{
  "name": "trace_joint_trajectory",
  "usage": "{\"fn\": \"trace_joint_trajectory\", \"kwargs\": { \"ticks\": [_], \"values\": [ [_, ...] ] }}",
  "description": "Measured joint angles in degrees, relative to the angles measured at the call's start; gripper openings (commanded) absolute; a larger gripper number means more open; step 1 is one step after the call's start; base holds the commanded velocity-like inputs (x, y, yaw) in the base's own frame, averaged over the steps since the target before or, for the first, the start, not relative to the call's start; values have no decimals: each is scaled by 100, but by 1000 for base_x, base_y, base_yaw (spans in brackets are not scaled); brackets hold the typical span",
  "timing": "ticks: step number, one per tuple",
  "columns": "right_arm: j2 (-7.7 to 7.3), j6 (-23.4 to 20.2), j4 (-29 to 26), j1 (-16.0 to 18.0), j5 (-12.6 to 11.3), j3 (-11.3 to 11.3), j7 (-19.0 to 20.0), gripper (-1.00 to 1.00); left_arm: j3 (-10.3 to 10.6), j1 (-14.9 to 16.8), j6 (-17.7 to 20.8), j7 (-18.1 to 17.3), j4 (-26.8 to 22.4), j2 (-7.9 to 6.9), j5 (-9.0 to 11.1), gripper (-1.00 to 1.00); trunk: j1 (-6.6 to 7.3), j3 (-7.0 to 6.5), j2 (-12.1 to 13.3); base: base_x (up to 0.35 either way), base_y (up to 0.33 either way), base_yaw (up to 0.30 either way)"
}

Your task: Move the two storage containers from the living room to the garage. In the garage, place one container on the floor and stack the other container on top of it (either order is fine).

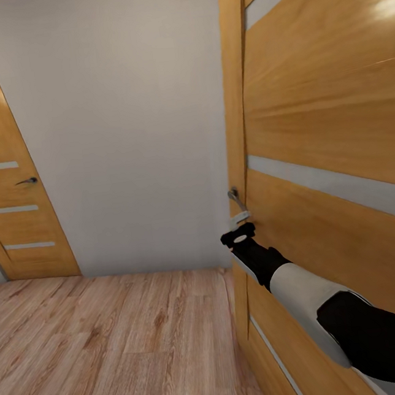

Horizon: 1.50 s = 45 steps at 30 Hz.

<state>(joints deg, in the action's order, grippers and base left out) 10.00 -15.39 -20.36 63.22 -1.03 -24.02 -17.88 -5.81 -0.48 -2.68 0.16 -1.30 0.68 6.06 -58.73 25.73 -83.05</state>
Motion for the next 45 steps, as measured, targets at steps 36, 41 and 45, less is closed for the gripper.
{"fn": "trace_joint_trajectory", "kwargs": {
  "ticks": [36, 41, 45],
  "values": [
    [-216, 83, 440, 2, -33, -43, -46, 100, 2, 1, 0, 0, 2, 0, 0, 100, 0, 0, 0, 0, 17, 0],
    [-323, 79, 447, 2, -24, -10, -55, 100, 1, 0, 0, 0, 2, 0, 0, 100, 0, 0, 0, 0, 0, 0],
    [-443, 82, 448, 2, -30, -3, -48, 100, 1, 0, 0, 0, 2, 0, 0, 100, 0, 0, 0, 0, 0, 0]
  ]
}}
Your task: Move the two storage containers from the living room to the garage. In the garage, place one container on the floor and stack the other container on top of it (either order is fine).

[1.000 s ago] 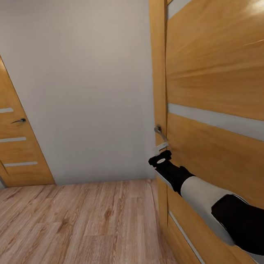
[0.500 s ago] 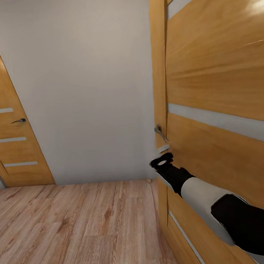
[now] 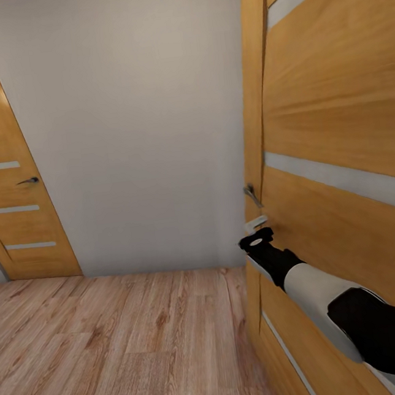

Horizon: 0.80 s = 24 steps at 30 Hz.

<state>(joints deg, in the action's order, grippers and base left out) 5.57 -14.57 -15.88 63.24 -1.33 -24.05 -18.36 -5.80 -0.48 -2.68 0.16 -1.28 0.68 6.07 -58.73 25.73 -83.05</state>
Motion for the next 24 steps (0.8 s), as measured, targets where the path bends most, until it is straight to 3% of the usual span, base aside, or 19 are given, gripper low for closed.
{"fn": "trace_joint_trajectory", "kwargs": {
  "ticks": [10, 21, 24],
  "values": [
    [-211, 1, -6, 0, 2, 17, 3, 100, 0, 0, 0, 0, 0, 0, 0, 100, 0, 0, 0, 0, 0, 0],
    [-551, 2, -8, 0, -22, 15, 18, 100, 0, 0, 0, 0, 0, 0, 0, 100, 0, 0, 0, 0, 0, 0],
    [-662, 9, -6, 3, -25, 157, 24, 100, 0, -1, 0, 0, -1, 0, 0, 100, 0, 0, 0, 0, 0, 0]
  ]
}}
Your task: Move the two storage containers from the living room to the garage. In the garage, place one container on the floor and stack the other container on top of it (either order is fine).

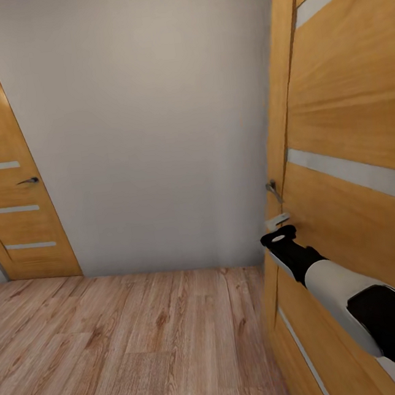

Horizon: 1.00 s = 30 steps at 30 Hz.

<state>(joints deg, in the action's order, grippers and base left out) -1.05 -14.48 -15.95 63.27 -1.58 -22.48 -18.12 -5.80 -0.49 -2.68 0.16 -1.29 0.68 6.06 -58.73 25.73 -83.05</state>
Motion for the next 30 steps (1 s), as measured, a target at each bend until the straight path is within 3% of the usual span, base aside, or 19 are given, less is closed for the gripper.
{"fn": "trace_joint_trajectory", "kwargs": {
  "ticks": [3, 6, 22, 30],
  "values": [
    [-111, -22, 6, 0, 38, 399, 3, 100, -2, -1, 1, 0, -2, 0, -1, 100, 0, 0, 0, 0, 0, 0],
    [-155, -14, 1, 0, 14, 531, 18, 100, 0, 0, 0, 0, -1, 0, 0, 100, 0, 0, 0, 0, 0, 0],
    [-447, -12, 3, -1, -9, 607, 2, 100, 0, 0, 0, 0, 0, 0, 0, 100, 0, 0, 0, 0, 0, 0],
    [-462, -11, 3, 0, -5, 611, 1, 100, 0, 0, 0, 0, -1, 0, 0, 100, 0, 0, 0, 0, 0, 0]
  ]
}}
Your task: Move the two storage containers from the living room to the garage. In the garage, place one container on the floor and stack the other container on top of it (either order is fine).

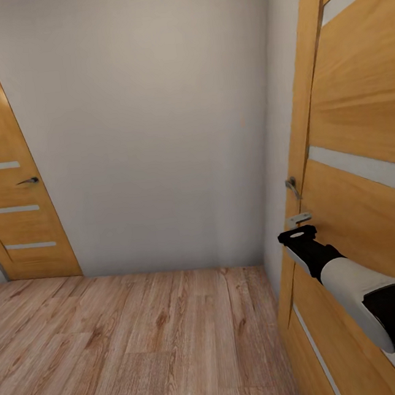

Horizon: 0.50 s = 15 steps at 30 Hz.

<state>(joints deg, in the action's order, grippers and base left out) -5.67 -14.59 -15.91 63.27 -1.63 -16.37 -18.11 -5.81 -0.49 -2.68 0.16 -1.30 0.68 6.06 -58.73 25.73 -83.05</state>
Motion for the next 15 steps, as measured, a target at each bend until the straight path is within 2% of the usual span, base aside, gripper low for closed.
{"fn": "trace_joint_trajectory", "kwargs": {
  "ticks": [15],
  "values": [
    [-9, -8, -38, -2, -20, 28, 24, 100, 0, 0, 0, 0, 1, 0, 0, 100, 0, 1, 0, 0, 0, 0]
  ]
}}
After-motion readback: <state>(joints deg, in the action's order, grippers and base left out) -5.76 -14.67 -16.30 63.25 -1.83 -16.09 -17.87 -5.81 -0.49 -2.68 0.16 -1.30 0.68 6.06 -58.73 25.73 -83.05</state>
